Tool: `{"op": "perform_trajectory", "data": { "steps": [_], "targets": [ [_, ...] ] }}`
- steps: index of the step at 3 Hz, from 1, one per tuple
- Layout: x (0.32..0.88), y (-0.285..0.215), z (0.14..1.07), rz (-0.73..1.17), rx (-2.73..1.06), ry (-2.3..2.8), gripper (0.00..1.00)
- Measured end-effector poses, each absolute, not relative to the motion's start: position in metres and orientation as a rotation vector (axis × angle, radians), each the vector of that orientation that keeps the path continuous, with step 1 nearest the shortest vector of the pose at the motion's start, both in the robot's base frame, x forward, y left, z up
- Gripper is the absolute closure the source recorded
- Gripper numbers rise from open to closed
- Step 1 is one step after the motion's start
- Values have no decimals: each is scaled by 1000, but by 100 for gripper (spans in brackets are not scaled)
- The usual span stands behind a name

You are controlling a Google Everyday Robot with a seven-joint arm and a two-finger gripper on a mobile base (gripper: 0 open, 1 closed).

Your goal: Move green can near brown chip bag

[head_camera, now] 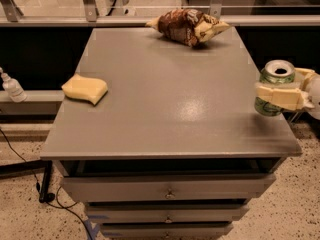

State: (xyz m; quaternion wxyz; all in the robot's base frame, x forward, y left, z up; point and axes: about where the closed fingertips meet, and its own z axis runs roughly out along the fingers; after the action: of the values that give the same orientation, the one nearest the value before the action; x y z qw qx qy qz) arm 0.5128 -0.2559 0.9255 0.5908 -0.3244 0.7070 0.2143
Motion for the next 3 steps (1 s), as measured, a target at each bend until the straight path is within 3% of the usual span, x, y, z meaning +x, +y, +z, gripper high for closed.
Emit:
{"op": "perform_trajectory", "data": {
  "steps": [2,3],
  "targets": [
    [526,-251,930,489,-769,1612,100],
    [570,-255,940,469,-727,1562,100]
  ]
}}
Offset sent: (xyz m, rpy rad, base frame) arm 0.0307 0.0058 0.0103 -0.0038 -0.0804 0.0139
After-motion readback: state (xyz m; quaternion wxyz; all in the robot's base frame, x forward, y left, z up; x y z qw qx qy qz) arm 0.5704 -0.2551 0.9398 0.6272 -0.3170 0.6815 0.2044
